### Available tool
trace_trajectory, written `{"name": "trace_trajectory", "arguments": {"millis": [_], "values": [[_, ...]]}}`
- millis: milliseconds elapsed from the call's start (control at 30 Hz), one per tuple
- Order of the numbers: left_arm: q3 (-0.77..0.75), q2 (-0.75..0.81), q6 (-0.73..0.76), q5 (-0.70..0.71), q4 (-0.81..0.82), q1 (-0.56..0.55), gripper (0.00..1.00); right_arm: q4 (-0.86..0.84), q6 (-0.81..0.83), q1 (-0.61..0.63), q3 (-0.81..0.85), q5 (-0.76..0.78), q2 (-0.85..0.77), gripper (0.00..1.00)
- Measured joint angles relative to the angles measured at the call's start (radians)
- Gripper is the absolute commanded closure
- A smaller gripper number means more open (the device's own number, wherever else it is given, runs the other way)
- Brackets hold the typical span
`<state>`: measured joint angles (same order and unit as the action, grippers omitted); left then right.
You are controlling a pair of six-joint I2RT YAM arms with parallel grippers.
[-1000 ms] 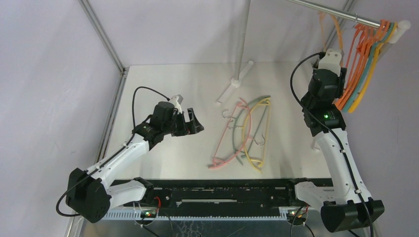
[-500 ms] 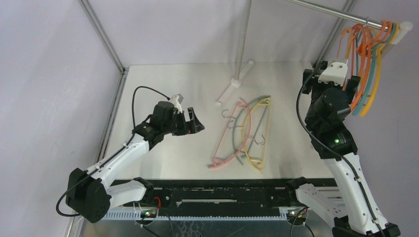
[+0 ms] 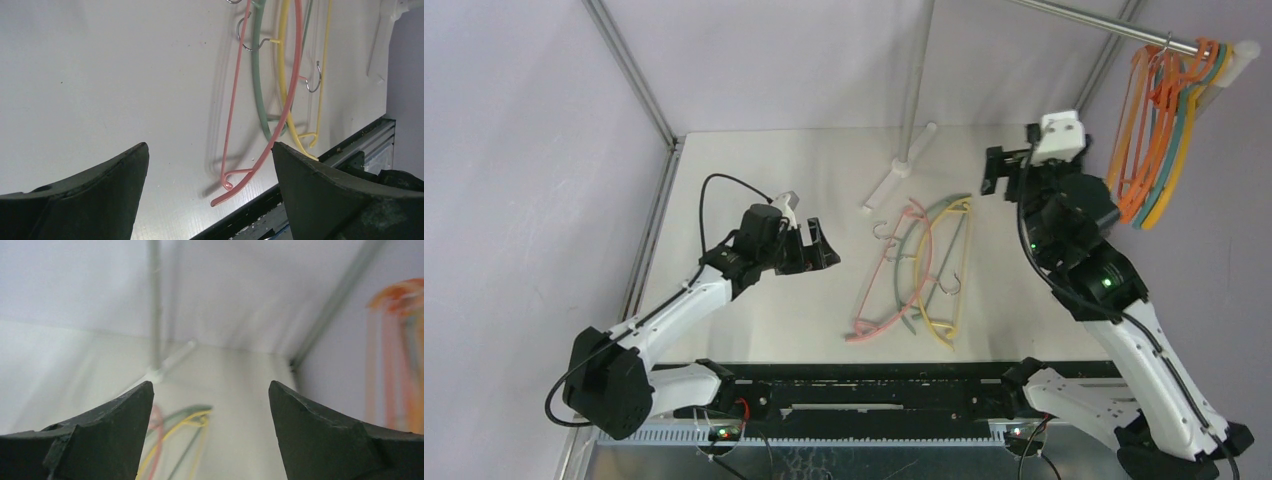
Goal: Organize the hangers
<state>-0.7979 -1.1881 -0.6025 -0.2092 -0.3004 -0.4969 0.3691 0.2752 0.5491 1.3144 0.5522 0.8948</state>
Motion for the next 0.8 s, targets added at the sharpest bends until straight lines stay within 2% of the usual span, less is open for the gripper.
{"name": "trace_trajectory", "arguments": {"millis": [133,367,533,800], "values": [[0.002,-0.007,0.000,0.008,0.004,0.000,0.03,0.046,-0.140,0.040,-0.039,-0.091,0.076,0.13],[0.043,-0.007,-0.002,0.021,0.028,0.001,0.03,0.108,-0.357,0.082,-0.230,-0.218,0.245,0.22],[0.058,-0.007,-0.002,0.023,0.030,0.001,0.03,0.129,-0.463,0.122,-0.241,-0.249,0.352,0.24],[0.058,-0.007,0.019,0.025,0.026,-0.003,0.04,0.130,-0.663,0.146,-0.407,-0.289,0.355,0.25]]}}
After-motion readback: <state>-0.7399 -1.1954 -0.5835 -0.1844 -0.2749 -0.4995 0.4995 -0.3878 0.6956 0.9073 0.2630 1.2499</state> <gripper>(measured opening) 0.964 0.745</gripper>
